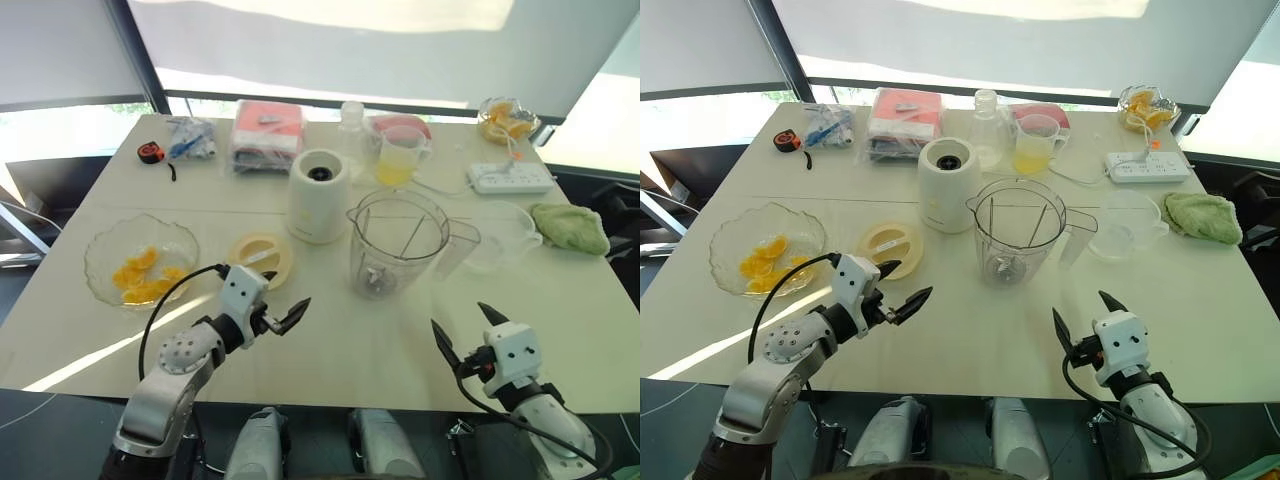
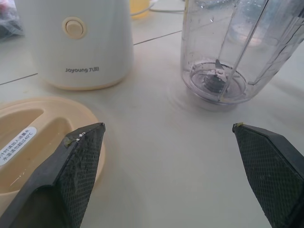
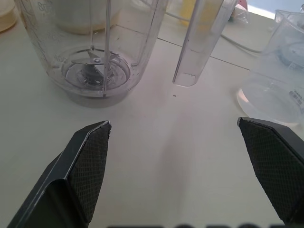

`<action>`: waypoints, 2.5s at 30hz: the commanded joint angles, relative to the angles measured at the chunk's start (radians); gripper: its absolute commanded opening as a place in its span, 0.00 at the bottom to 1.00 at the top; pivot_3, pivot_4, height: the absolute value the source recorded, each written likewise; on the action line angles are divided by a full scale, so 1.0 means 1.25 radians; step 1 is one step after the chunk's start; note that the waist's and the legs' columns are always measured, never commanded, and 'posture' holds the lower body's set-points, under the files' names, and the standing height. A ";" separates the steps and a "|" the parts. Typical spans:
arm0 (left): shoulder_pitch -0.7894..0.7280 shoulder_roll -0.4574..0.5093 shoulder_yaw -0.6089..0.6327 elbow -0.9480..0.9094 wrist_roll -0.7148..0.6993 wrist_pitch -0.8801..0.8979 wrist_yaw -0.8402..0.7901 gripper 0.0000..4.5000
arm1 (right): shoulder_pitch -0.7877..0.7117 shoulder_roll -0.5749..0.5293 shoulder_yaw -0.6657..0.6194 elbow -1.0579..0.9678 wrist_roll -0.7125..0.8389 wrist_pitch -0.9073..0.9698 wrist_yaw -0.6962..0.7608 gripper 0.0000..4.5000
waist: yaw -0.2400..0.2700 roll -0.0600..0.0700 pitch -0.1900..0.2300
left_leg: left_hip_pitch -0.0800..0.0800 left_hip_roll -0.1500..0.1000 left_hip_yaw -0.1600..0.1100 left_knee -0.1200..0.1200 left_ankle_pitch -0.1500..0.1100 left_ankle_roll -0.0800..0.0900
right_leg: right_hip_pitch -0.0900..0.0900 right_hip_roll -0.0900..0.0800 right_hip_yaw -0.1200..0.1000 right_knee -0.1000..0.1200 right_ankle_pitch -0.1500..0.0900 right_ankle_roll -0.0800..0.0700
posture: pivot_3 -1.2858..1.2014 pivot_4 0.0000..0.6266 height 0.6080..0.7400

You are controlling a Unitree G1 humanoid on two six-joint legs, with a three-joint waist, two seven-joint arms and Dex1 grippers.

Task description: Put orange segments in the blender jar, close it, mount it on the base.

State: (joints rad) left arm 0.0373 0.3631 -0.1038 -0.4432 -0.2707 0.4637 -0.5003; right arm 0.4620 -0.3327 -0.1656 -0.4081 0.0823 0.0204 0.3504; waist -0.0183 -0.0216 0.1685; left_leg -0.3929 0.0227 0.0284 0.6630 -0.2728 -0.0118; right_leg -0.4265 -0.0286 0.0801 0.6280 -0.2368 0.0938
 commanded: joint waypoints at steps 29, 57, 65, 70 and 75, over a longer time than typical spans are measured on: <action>-0.010 0.059 0.015 -0.041 0.039 -0.006 0.015 0.99 | -0.067 -0.010 0.009 0.026 0.021 0.016 0.018 1.00 | 0.000 0.000 0.000 | 0.000 0.000 0.000 0.000 0.000 0.000 | 0.000 0.000 0.000 0.000 0.000 0.000 | 0.52 0.24 1.00; -0.525 -0.020 0.338 -0.164 0.140 0.904 0.460 0.99 | -0.027 -0.324 0.098 -0.218 0.222 0.167 0.394 1.00 | 0.001 -0.010 0.005 | 0.000 -0.005 -0.004 0.000 0.000 0.000 | 0.002 0.002 -0.001 0.001 0.000 0.002 | 0.52 0.24 1.00; -0.496 0.149 0.347 0.032 0.113 0.921 0.361 0.99 | -0.056 -0.316 0.098 -0.143 0.198 0.115 0.423 1.00 | 0.003 -0.012 0.006 | 0.000 -0.005 -0.003 0.001 0.000 0.000 | 0.002 0.000 -0.001 0.001 0.000 0.002 | 0.52 0.24 1.00; -0.537 0.285 0.291 0.168 0.082 0.910 0.281 0.99 | -0.032 -0.307 0.098 -0.141 0.182 0.093 0.414 1.00 | 0.003 -0.013 0.007 | 0.000 -0.004 -0.004 0.001 0.000 0.000 | 0.001 0.000 -0.002 0.002 0.000 0.001 | 0.52 0.24 1.00; -0.562 0.347 0.202 0.313 0.067 0.813 0.203 0.99 | -0.011 -0.291 0.111 -0.159 0.161 0.092 0.385 1.00 | 0.004 -0.013 0.007 | 0.000 -0.004 -0.003 0.001 0.000 0.000 | 0.002 -0.002 -0.002 0.002 0.000 0.002 | 0.52 0.24 1.00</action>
State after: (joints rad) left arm -0.6419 0.7775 0.1809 -0.0919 -0.1854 1.5366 -0.2148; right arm 0.4444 -0.7026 -0.0286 -0.5689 0.2897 0.1483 0.8434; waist -0.0138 -0.0377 0.1767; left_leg -0.3925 0.0174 0.0250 0.6641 -0.2725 -0.0119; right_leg -0.4244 -0.0310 0.0776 0.6301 -0.2372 0.0956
